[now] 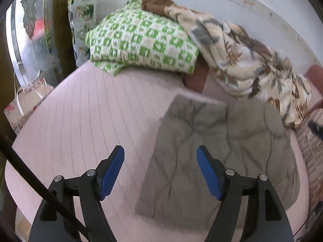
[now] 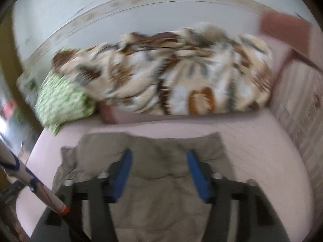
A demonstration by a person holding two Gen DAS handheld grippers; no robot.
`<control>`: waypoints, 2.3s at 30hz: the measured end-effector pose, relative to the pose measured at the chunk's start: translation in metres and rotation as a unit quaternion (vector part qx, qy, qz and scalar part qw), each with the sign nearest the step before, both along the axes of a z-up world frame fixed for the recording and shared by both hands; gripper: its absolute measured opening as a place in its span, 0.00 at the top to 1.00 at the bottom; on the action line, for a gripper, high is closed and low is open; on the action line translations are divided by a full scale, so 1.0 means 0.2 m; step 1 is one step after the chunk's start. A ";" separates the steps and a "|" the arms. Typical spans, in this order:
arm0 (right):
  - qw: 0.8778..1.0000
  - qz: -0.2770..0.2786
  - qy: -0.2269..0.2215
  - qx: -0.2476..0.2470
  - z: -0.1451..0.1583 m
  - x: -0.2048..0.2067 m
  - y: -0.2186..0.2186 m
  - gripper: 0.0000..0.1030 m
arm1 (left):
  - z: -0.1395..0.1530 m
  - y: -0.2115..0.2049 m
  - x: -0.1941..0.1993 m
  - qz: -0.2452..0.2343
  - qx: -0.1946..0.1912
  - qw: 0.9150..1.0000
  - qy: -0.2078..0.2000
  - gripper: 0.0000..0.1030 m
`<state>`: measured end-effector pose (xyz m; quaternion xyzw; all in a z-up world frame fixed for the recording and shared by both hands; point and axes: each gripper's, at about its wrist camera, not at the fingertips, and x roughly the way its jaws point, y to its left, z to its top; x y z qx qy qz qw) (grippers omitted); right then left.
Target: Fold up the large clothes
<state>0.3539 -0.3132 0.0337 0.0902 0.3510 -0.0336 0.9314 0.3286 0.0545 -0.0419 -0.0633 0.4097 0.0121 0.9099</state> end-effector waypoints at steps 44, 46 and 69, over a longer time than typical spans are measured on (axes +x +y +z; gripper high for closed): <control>0.993 0.040 0.086 -0.070 -0.76 0.63 0.84 0.53 | -0.45 -0.06 0.15 0.007 0.088 0.995 0.036 0.27; 0.993 0.035 0.094 -0.064 -0.82 0.67 0.82 0.51 | -0.40 -0.05 0.13 0.009 0.081 0.996 0.024 0.27; 0.994 -0.066 0.083 -0.020 -0.70 0.35 -0.21 0.63 | -0.48 -0.54 0.58 -0.073 0.041 0.994 0.071 0.15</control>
